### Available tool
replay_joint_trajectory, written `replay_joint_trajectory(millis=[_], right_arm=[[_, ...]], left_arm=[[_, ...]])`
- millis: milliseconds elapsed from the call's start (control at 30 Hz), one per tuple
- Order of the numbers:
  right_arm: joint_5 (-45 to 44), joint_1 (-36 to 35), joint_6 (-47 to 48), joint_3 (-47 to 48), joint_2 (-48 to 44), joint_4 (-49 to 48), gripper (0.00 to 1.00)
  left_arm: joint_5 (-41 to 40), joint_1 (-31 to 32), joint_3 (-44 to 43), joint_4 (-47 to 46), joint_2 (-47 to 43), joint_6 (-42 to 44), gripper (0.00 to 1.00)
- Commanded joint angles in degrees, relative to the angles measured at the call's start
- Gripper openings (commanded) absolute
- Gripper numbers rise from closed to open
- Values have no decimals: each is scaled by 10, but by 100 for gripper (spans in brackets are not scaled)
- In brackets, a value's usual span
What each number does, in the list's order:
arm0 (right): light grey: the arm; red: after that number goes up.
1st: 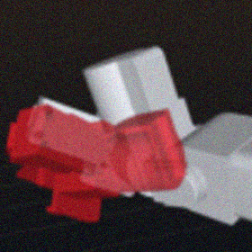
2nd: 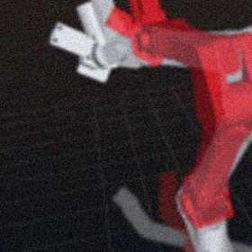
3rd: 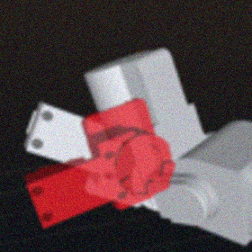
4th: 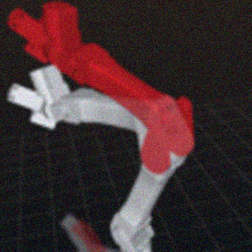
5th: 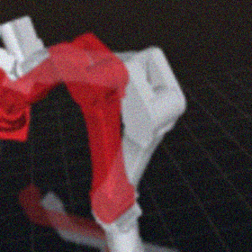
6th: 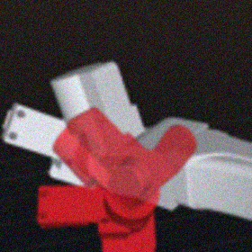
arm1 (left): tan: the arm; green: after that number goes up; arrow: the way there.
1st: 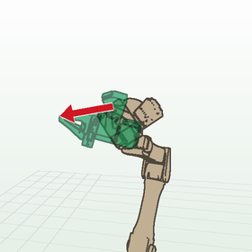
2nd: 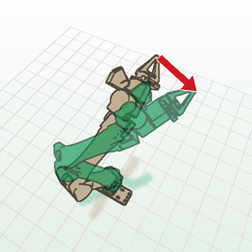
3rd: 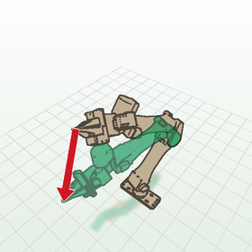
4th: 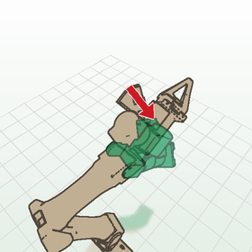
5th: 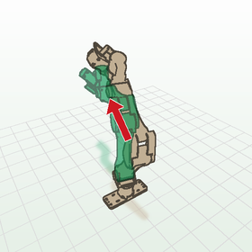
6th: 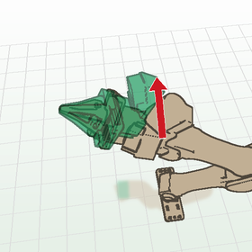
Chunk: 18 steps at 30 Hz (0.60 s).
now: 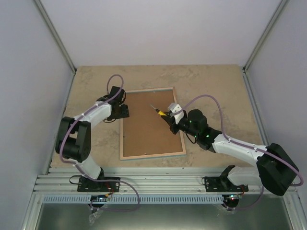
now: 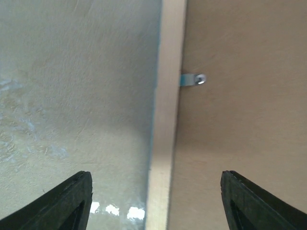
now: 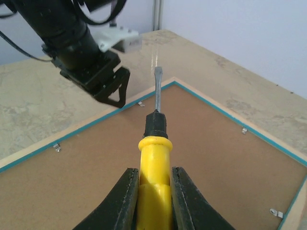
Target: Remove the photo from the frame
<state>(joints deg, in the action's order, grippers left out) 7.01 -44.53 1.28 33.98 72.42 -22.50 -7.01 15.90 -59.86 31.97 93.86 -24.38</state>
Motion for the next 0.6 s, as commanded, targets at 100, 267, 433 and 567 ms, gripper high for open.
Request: replay_joint_trajectory(millis=[100,267,433,567], right_arm=[[-34,-11,10,-6,-21,-31,1],[-51,-21,17,-2,-18,-27,0],[-59,-27,21,2,-16,-21,1],[-58,-28,23,2,-17,-21,1]], left_arm=[[26,-18,-29,34,54,63,66],[62,-19,-31,28,71,69,50],[91,-18,-30,25,85,67,31],[127,-18,-33,17,84,60,18]])
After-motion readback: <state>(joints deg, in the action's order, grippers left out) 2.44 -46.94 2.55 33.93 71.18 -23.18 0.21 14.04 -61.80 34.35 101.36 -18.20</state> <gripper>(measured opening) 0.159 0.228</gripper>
